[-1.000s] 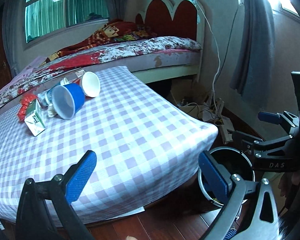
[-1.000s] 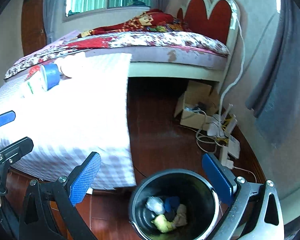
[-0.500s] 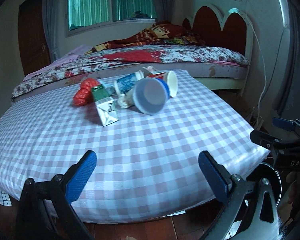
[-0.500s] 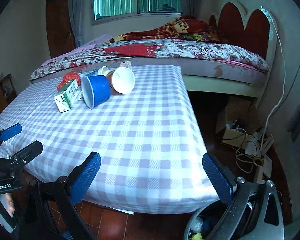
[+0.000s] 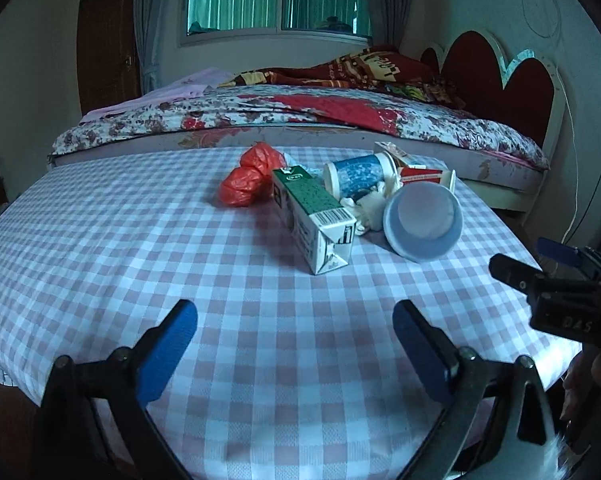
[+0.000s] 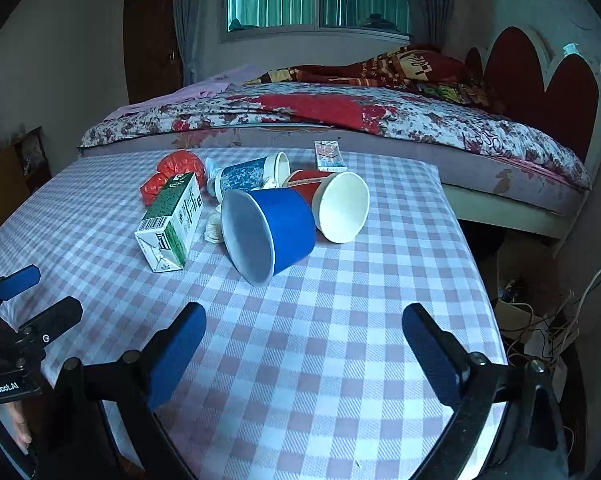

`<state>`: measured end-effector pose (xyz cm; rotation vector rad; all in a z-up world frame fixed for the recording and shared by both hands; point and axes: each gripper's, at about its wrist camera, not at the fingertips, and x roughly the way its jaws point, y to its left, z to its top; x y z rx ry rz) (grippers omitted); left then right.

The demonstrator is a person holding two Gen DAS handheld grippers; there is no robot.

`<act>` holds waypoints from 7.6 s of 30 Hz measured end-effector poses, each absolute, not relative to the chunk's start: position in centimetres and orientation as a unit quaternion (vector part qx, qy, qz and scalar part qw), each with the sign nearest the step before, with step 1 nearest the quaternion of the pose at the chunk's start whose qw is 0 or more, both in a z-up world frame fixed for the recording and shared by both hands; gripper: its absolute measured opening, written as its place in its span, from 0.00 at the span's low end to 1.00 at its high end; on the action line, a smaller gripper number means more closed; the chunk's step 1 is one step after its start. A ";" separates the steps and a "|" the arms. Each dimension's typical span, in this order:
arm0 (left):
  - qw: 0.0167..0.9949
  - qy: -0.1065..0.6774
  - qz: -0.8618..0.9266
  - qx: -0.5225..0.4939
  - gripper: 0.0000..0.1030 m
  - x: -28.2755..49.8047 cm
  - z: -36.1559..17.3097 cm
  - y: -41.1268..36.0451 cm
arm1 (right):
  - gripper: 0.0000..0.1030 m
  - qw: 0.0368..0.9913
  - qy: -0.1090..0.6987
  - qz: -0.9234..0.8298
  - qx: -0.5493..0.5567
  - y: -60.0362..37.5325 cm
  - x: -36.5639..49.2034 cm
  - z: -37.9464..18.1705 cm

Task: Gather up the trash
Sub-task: 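Grasp the blue paper cup with the right tool while the left tool grasps the green milk carton, then carry the blue cup and green carton over the black bin, then open both tools over the bin to drop the blue cup and green carton, then move both tools back from the bin toward the items on the bed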

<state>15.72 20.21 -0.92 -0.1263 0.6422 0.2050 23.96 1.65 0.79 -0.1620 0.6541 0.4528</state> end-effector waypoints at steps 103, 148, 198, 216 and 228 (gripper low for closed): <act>0.911 0.326 -0.242 0.076 0.38 9.6 -0.8 -10.9 | 0.04 0.926 0.375 0.002 0.032 -33.8 12.7 -1.5; 0.872 0.431 -0.208 0.105 0.95 12.0 -7.9 -14.8 | 0.99 0.853 0.517 -0.044 -0.061 -36.2 13.9 -11.5; 0.929 0.347 -0.119 0.053 0.95 12.0 -0.4 -4.8 | 0.99 0.921 0.376 0.047 -0.085 -26.9 14.3 -2.4; 0.949 0.313 0.025 0.029 0.95 15.1 3.1 10.0 | 0.99 0.932 0.322 0.157 -0.056 -16.0 18.5 1.4; 0.941 0.333 0.056 -0.020 0.95 23.0 1.7 16.5 | 0.99 0.927 0.311 0.205 -0.051 -7.4 25.6 3.0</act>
